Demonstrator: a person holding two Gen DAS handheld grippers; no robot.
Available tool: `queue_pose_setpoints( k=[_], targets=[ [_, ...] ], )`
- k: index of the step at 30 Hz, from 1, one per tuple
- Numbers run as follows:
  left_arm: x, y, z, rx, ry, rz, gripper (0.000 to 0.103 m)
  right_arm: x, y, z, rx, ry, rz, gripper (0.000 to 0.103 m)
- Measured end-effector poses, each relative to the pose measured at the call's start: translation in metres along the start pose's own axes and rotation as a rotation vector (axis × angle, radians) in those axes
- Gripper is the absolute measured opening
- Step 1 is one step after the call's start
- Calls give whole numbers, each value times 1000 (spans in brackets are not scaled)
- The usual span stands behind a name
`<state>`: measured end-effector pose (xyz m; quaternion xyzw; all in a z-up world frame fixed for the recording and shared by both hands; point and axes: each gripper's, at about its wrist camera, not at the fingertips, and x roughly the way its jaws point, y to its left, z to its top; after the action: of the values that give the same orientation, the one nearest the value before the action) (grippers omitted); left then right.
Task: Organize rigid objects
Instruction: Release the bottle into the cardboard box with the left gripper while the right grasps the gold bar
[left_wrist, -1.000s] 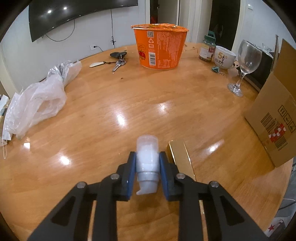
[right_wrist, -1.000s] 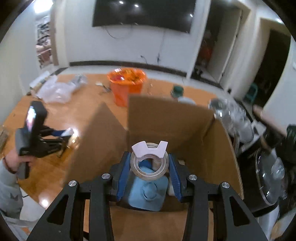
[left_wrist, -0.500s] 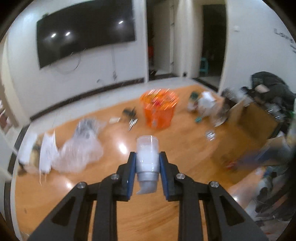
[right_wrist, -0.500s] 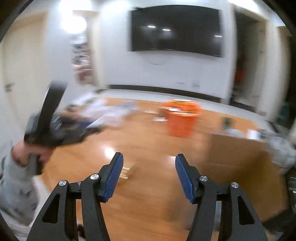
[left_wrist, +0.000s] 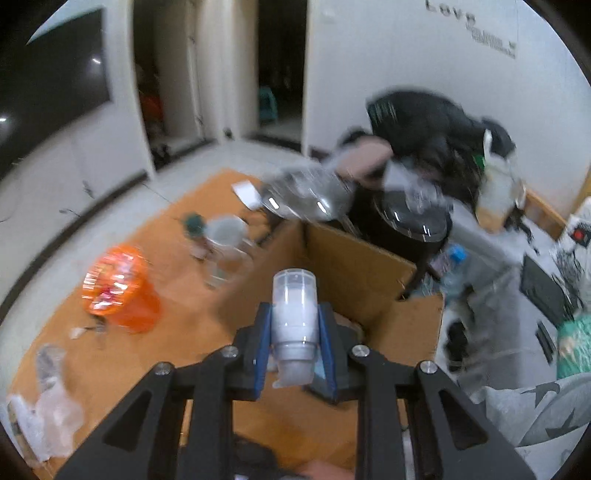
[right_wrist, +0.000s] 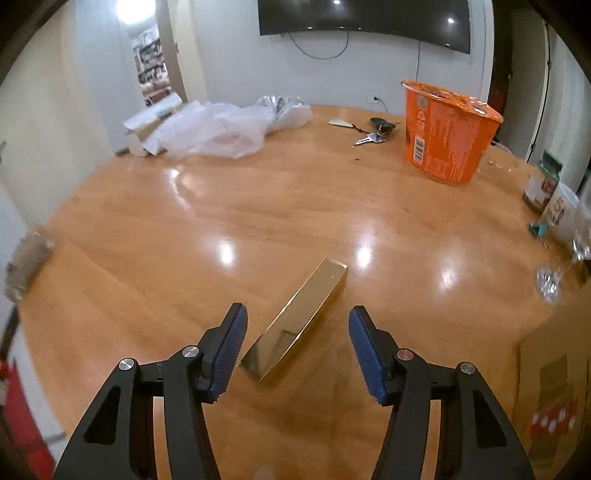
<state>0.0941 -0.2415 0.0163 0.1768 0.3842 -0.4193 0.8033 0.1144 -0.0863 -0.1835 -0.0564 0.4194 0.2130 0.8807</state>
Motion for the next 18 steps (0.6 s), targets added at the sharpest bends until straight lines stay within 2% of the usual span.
queue_pose_setpoints(
  k=[1,3,5,7,10,11,15,16,18],
  targets=[
    [18,-4,1,1,43,-8,22,3,-1,3,-8,7,-11,44],
    [39,-9,4,-4,95,0,22,8,-2,5,-22,15,-17,39],
    [54,-11,1,-12,139,-1,22,6,-6,3,-38,27,-20,16],
    [61,-11,0,-9,165,14,26,6,-10,0,-61,32,-12,14],
    [52,-4,-1,-20,128,29,55,5,-14,-2,-78,34,-9,14],
    [47,-1,-1,-27,112,35,58,4,-15,-2,-74,34,-5,14],
    [9,23,-7,-80,33,78,60,7,-11,0,-107,40,-11,15],
    [-2,31,-11,-98,10,101,63,7,-9,-1,-124,38,-14,17],
    [-29,52,-25,-144,-48,180,70,7,-8,-1,-136,34,-4,14]
  ],
)
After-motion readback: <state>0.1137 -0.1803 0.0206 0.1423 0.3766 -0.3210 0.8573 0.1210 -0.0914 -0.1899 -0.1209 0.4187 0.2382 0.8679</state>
